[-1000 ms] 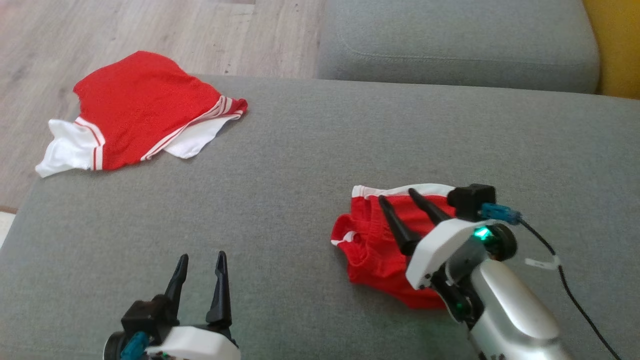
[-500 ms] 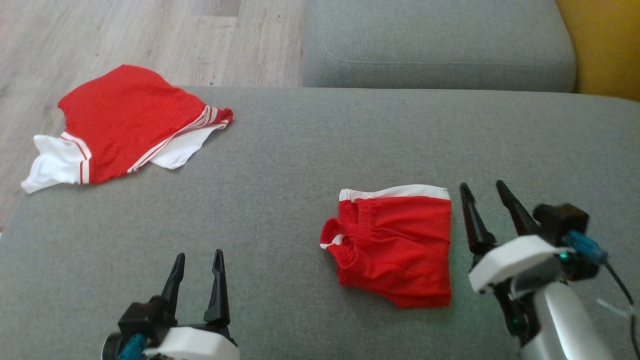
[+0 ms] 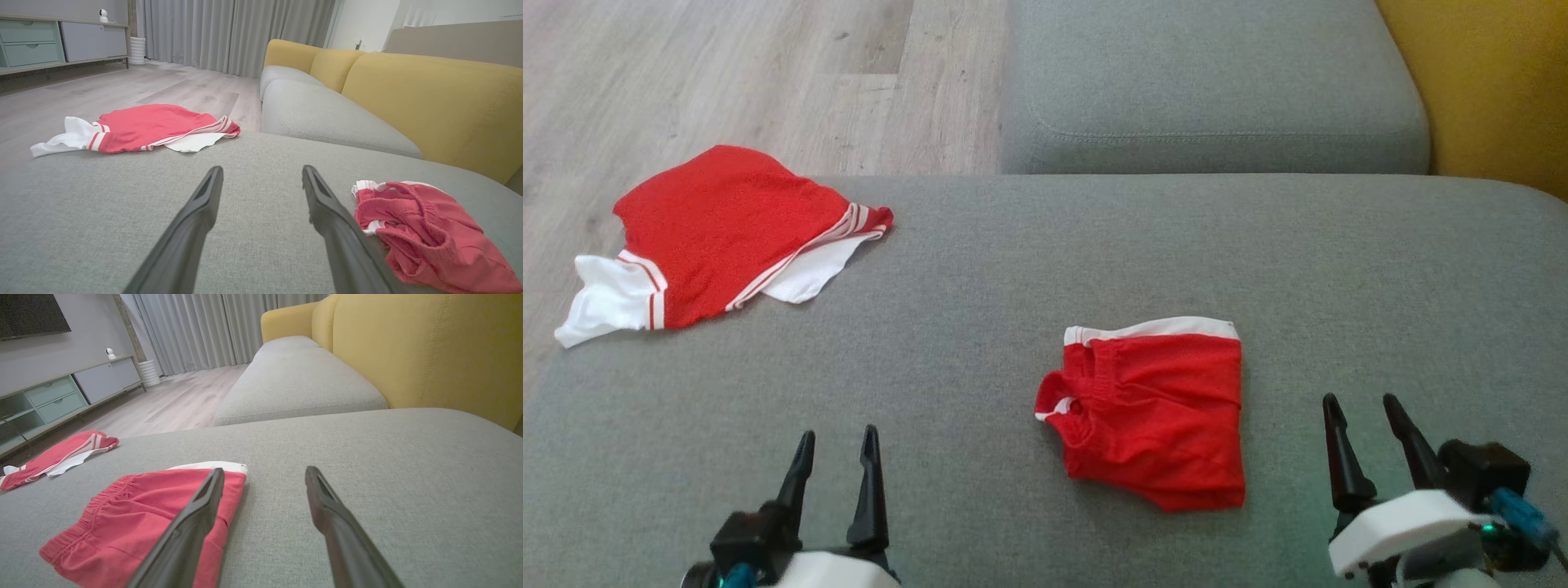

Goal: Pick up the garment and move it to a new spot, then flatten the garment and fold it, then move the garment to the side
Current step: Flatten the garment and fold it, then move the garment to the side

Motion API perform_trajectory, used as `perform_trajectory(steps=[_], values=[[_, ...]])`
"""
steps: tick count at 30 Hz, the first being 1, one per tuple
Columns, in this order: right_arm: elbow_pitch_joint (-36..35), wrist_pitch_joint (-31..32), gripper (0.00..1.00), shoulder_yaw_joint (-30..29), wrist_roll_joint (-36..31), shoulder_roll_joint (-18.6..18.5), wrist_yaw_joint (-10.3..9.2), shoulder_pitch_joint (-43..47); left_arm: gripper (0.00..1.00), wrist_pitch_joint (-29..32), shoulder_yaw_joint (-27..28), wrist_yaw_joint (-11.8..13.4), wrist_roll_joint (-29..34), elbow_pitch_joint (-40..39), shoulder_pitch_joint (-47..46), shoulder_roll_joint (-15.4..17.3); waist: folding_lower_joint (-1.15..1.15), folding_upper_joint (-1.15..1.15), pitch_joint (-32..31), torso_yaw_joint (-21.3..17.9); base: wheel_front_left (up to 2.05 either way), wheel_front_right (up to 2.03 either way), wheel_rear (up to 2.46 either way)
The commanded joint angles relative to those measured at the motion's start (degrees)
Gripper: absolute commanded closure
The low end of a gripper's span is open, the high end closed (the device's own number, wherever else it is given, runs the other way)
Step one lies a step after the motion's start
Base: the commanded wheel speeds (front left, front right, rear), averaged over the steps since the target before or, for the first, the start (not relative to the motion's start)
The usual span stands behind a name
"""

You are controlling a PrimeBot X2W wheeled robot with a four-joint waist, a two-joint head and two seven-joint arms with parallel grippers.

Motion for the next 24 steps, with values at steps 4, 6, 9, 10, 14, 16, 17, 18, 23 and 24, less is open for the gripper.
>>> perform_trajectory(steps=[4,6,9,10,14,16,17,18,23,24], values=[[-2.51,-1.15,0.00,1.15,0.67,-0.29,0.42,-0.31,0.00,0.04,1.50,0.46,0.08,-1.48,-0.72,1.18,0.00,0.00,-0.34,-0.40,0.00,0.00,0.00],[-2.44,-1.10,0.00,1.29,0.71,-0.29,0.42,0.14,0.00,0.25,1.40,0.54,-0.07,-1.50,-0.25,1.31,0.00,0.00,-0.47,-0.51,0.00,0.00,0.00],[-2.34,-0.95,0.00,1.48,0.68,-0.29,0.42,0.44,0.00,0.67,1.21,0.63,-0.26,-1.44,0.33,1.52,0.00,0.00,-0.67,-0.61,0.00,0.00,0.00],[-2.34,-0.88,0.00,1.53,0.66,-0.29,0.42,0.51,0.00,0.82,1.17,0.64,-0.33,-1.40,0.48,1.62,0.00,0.00,-0.72,-0.62,0.00,0.00,0.00],[-2.30,-0.62,0.00,1.64,0.61,-0.29,0.42,0.70,0.00,1.15,1.03,0.68,-0.43,-1.34,0.74,1.98,0.00,0.00,-0.96,-0.47,0.00,0.00,0.00],[-2.19,-0.62,0.00,1.66,0.60,-0.29,0.42,0.71,0.00,1.18,1.00,0.71,-0.44,-1.35,0.76,2.03,0.00,0.00,-1.02,-0.42,0.00,0.00,0.00],[-1.93,-0.61,0.00,1.73,0.55,-0.29,0.42,0.78,0.00,1.23,0.89,0.71,-0.49,-1.38,0.85,2.09,0.00,0.00,-1.18,-0.27,0.00,0.00,0.00],[-1.81,-0.59,0.00,1.78,0.54,-0.29,0.42,0.84,0.00,1.28,0.82,0.70,-0.51,-1.41,0.90,2.12,0.00,0.00,-1.26,-0.19,0.00,0.00,0.00],[-1.56,-0.35,0.00,1.99,0.39,-0.29,0.42,0.97,0.00,1.50,0.37,0.71,-0.47,-1.69,0.95,2.25,0.00,0.00,-1.39,0.33,0.00,0.00,0.00],[-1.50,-0.19,0.00,2.01,0.34,-0.29,0.42,0.89,0.00,1.54,0.27,0.72,-0.44,-1.78,0.91,2.26,0.00,0.00,-1.32,0.49,0.00,0.00,0.00]])
